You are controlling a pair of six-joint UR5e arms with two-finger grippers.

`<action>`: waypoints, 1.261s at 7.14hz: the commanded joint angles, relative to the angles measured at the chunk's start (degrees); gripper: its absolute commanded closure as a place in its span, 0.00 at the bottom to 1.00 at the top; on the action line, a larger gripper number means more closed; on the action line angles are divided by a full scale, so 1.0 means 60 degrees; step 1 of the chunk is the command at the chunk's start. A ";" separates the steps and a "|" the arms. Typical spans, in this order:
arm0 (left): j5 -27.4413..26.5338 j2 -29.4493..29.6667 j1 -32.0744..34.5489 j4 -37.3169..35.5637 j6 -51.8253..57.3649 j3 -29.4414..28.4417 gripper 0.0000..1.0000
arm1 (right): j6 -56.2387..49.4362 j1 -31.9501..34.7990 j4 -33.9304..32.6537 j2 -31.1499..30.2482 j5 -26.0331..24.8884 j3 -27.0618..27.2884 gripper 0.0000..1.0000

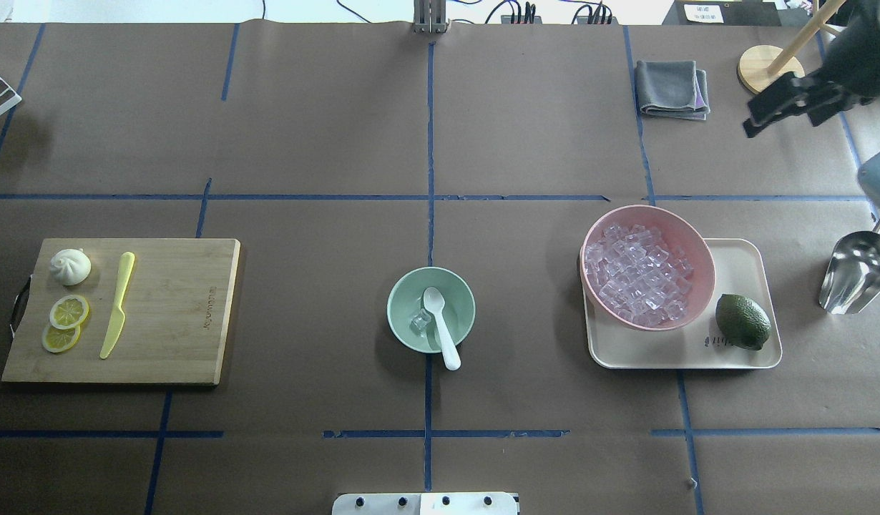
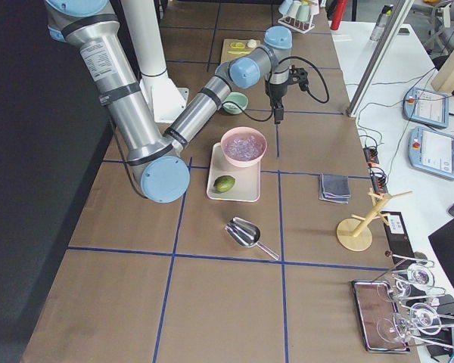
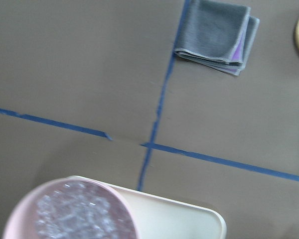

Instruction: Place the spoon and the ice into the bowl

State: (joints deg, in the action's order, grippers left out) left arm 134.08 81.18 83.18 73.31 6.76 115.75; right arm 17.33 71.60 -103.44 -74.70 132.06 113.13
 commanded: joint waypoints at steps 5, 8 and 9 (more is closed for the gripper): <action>0.0007 -0.0038 0.0038 0.0013 0.0016 -0.0043 0.00 | -0.5042 0.3858 0.0695 -0.2725 0.1252 -0.3133 0.00; 0.0007 -0.0038 0.0038 0.0013 0.0016 -0.0073 0.00 | -0.5041 0.4122 0.1492 -0.3018 0.1208 -0.3313 0.00; 0.0007 -0.0038 0.0038 0.0013 0.0016 -0.0073 0.00 | -0.5027 0.4136 0.1580 -0.3033 0.1077 -0.3283 0.00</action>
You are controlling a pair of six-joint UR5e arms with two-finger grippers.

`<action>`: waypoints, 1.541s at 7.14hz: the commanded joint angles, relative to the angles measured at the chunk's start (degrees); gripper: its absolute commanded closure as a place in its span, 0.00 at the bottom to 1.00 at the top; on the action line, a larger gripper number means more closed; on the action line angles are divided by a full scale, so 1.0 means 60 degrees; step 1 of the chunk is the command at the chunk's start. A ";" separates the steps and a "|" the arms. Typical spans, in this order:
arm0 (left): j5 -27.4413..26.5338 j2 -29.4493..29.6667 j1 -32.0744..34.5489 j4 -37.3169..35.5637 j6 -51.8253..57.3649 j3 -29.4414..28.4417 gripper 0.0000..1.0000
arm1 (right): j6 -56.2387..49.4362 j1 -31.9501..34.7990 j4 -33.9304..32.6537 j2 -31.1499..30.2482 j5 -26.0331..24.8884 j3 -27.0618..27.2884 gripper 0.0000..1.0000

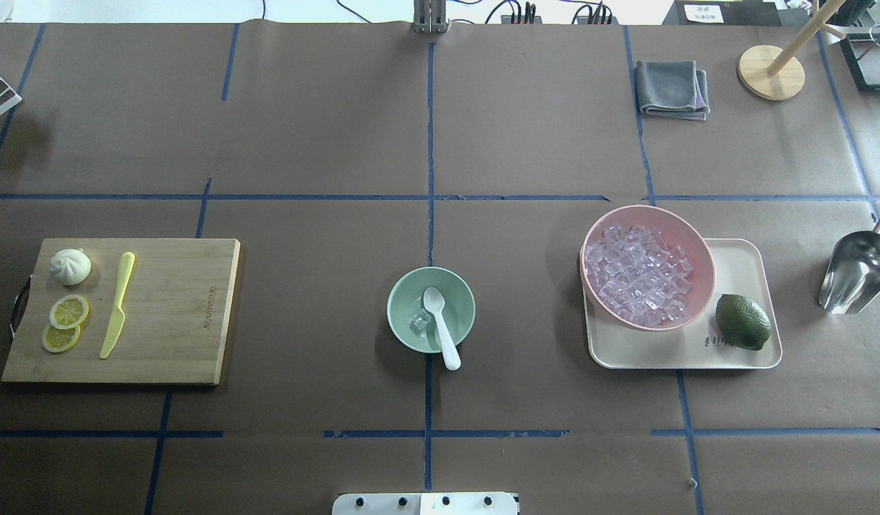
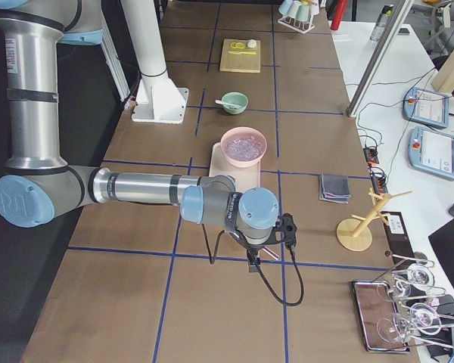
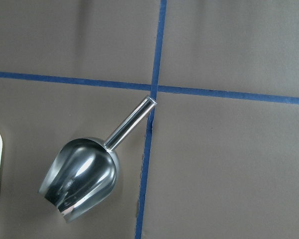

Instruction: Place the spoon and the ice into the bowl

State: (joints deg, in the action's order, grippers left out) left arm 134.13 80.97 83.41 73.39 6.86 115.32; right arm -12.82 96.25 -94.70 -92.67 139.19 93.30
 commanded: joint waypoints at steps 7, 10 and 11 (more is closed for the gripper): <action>0.0013 0.0170 0.0377 0.0015 0.0029 -0.1038 0.00 | 0.1258 0.0028 0.1179 -0.0287 0.0092 0.0036 0.00; 0.0013 0.1296 0.1024 0.0160 0.1039 -0.2895 0.00 | 0.1258 0.0028 0.1164 -0.0345 0.0107 0.0021 0.00; 0.0028 0.1300 0.1040 0.0872 0.1243 -0.3482 0.00 | 0.1258 0.0028 0.1178 -0.0346 0.0150 0.0022 0.00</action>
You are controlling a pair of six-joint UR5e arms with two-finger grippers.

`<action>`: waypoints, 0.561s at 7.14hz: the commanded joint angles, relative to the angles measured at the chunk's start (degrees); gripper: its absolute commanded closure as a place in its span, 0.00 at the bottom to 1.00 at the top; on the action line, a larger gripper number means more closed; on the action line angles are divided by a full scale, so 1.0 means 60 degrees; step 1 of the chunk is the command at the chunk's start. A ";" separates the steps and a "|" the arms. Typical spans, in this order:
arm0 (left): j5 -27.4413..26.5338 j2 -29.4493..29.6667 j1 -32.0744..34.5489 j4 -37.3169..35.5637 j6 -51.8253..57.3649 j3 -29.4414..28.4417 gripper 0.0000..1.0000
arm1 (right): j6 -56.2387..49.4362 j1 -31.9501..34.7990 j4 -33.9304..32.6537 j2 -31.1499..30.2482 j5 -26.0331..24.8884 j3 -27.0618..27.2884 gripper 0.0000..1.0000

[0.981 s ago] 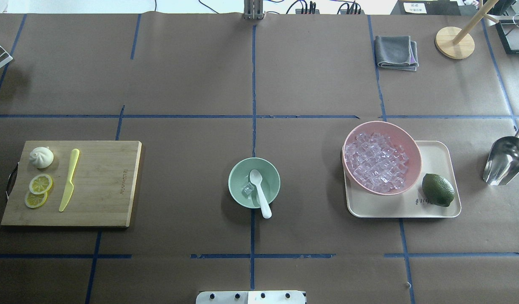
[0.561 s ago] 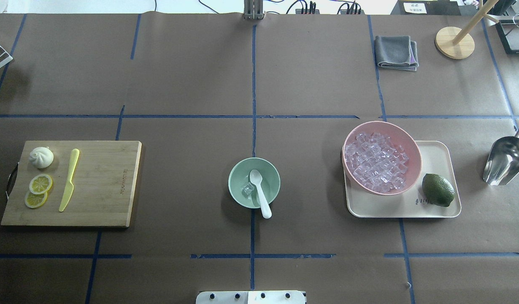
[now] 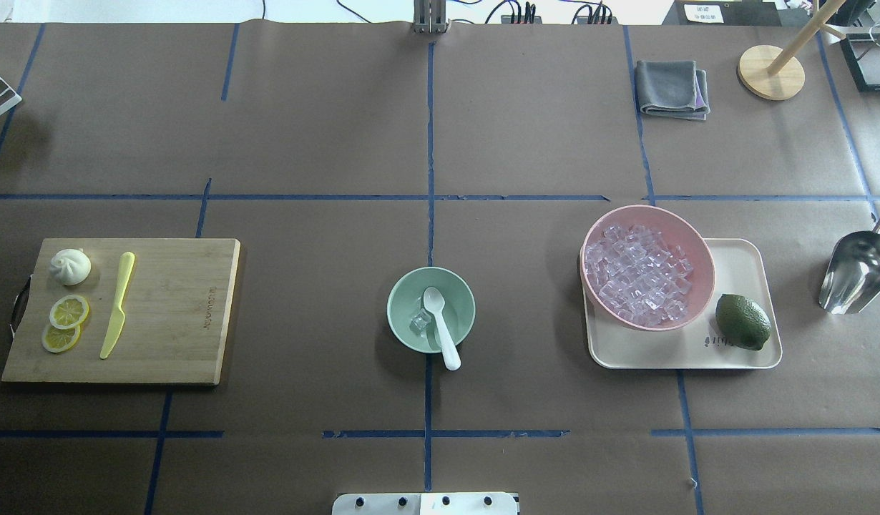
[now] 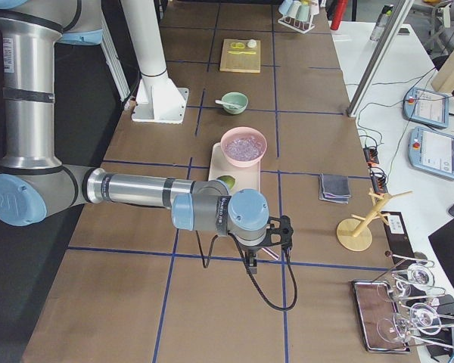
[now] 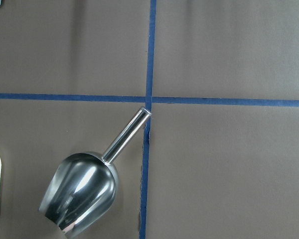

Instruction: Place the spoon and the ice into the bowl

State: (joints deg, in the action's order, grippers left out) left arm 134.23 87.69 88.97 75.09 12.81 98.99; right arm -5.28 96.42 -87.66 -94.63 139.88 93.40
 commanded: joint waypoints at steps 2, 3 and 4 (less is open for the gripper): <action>0.0300 0.0180 0.0113 0.1618 0.0166 -0.1467 0.00 | 0.0000 0.0000 0.0006 -0.0063 0.0139 0.0048 0.00; 0.0564 0.0180 0.0113 0.1621 0.0165 -0.1483 0.00 | 0.0000 0.0000 0.0006 -0.0063 0.0139 0.0048 0.00; 0.0596 0.0151 0.0113 0.1621 0.0151 -0.1483 0.00 | 0.0000 0.0000 0.0006 -0.0063 0.0139 0.0048 0.00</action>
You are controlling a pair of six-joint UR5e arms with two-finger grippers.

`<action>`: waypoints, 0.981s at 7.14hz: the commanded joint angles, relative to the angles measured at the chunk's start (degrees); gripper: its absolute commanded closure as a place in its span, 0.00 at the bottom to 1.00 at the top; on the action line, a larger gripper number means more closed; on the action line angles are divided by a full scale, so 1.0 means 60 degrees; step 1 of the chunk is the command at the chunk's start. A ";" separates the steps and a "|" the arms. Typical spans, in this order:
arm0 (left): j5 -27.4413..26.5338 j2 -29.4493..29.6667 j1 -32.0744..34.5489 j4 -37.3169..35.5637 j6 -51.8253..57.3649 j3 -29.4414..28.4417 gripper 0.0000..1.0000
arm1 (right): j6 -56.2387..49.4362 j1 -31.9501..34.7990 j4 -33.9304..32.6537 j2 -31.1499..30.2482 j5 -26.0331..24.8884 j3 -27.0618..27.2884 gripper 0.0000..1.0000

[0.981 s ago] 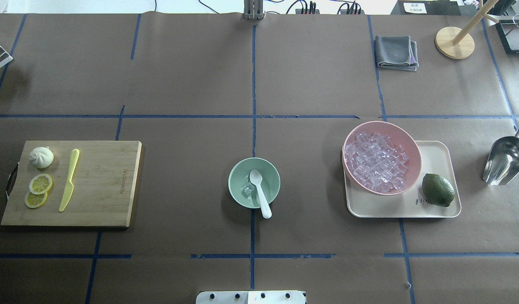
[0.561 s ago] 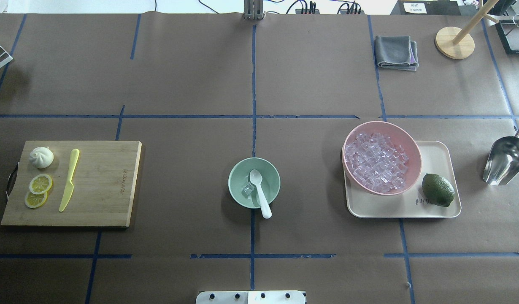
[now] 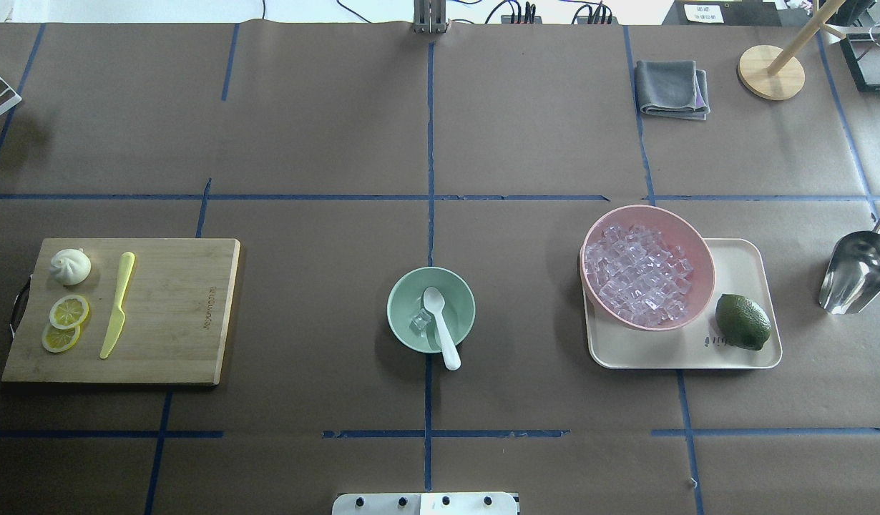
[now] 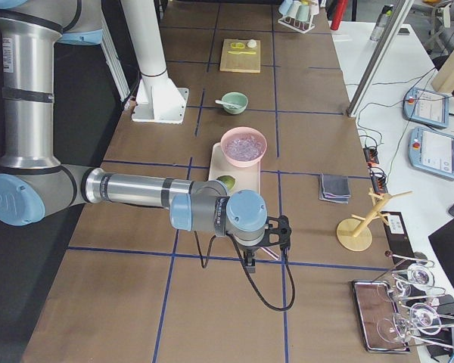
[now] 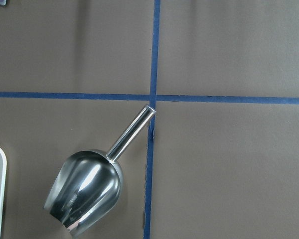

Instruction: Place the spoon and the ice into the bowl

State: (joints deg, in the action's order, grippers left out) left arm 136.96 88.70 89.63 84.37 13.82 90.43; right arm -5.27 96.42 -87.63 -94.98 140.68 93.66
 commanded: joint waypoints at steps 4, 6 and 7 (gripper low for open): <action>0.0157 -0.0135 0.0018 0.0074 -0.0004 -0.0013 0.00 | 0.0000 0.0000 0.0015 0.0010 -0.0008 0.0019 0.00; 0.0157 -0.0179 0.0047 0.0088 0.0011 0.0031 0.00 | 0.0000 0.0000 0.0015 0.0010 -0.0008 0.0019 0.00; 0.0157 -0.0267 0.0047 0.0089 0.0040 0.0045 0.00 | 0.0000 0.0000 0.0015 0.0010 -0.0008 0.0019 0.00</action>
State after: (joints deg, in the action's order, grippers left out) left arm 137.90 87.56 89.86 84.87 13.90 90.60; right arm -5.27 96.41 -87.54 -94.93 140.63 93.78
